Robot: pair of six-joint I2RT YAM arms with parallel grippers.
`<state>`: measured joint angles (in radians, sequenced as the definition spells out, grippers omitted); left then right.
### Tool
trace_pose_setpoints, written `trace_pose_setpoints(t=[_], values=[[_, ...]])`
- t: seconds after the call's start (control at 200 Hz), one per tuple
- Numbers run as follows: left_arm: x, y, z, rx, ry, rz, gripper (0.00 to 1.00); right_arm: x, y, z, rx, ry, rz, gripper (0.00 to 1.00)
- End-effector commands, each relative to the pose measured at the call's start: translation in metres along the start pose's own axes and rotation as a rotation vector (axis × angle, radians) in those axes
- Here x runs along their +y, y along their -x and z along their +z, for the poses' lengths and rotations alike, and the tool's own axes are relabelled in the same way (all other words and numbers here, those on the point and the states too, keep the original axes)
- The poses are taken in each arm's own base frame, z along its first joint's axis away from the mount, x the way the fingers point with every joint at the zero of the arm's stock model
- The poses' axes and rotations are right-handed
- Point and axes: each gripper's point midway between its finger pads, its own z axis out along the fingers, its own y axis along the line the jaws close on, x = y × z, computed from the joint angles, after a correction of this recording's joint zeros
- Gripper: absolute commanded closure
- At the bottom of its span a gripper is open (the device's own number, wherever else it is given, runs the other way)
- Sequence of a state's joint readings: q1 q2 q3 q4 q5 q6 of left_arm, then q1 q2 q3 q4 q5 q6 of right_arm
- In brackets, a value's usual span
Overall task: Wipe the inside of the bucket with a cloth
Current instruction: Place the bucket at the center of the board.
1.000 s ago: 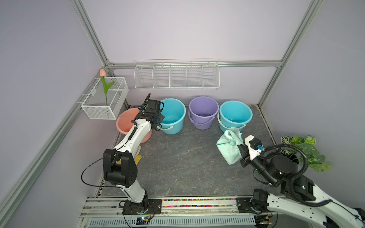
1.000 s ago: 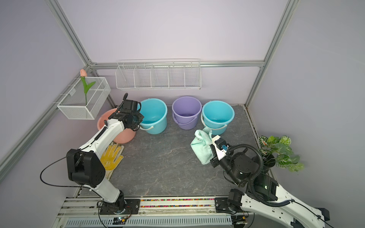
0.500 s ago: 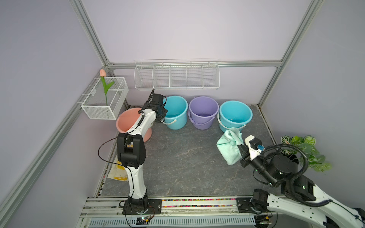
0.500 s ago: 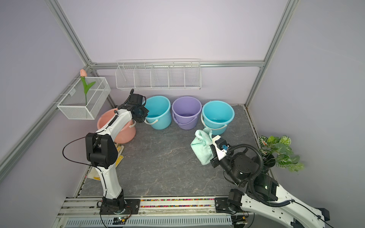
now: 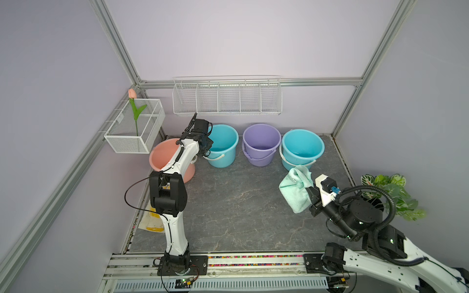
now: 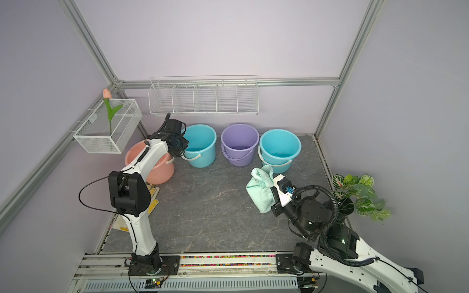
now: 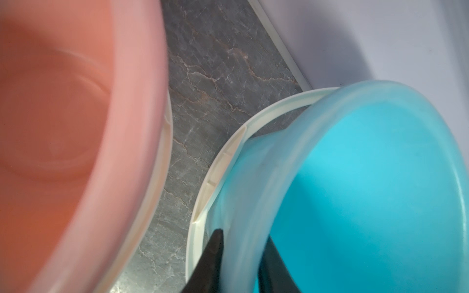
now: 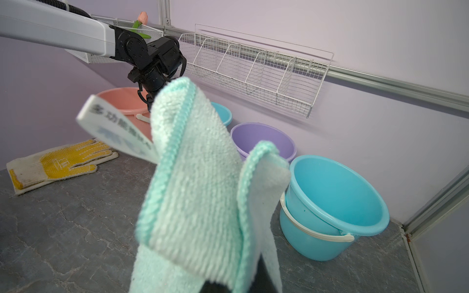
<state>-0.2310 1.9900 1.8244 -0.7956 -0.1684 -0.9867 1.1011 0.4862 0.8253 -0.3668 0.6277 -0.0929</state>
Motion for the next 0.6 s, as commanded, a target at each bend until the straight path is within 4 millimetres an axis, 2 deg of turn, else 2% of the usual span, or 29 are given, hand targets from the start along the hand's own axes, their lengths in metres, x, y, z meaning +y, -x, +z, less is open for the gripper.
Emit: trace_pose_setpoints(t=[0.0,0.155,0.275,0.51,0.525,0.595], values=[[-0.005,0.019,-0.019,-0.058,-0.009,-0.008,0.67,-0.007,0.013,-0.007,-0.037,-0.006,0.051,0.93],[-0.009,0.023,-0.03,-0.072,-0.03,-0.006,0.55,-0.007,0.013,-0.008,-0.032,-0.005,0.057,0.93],[-0.014,0.03,-0.048,-0.093,-0.059,-0.01,0.46,-0.007,0.015,-0.009,-0.033,-0.003,0.062,0.93],[-0.017,0.042,-0.097,-0.146,-0.134,-0.027,0.44,-0.006,0.013,-0.007,-0.018,-0.006,0.048,0.93],[-0.017,0.042,-0.101,-0.15,-0.142,-0.029,0.43,-0.01,0.023,-0.01,-0.038,-0.007,0.06,0.93],[-0.019,0.043,-0.115,-0.159,-0.187,-0.031,0.43,-0.011,0.026,-0.01,-0.036,-0.012,0.055,0.93]])
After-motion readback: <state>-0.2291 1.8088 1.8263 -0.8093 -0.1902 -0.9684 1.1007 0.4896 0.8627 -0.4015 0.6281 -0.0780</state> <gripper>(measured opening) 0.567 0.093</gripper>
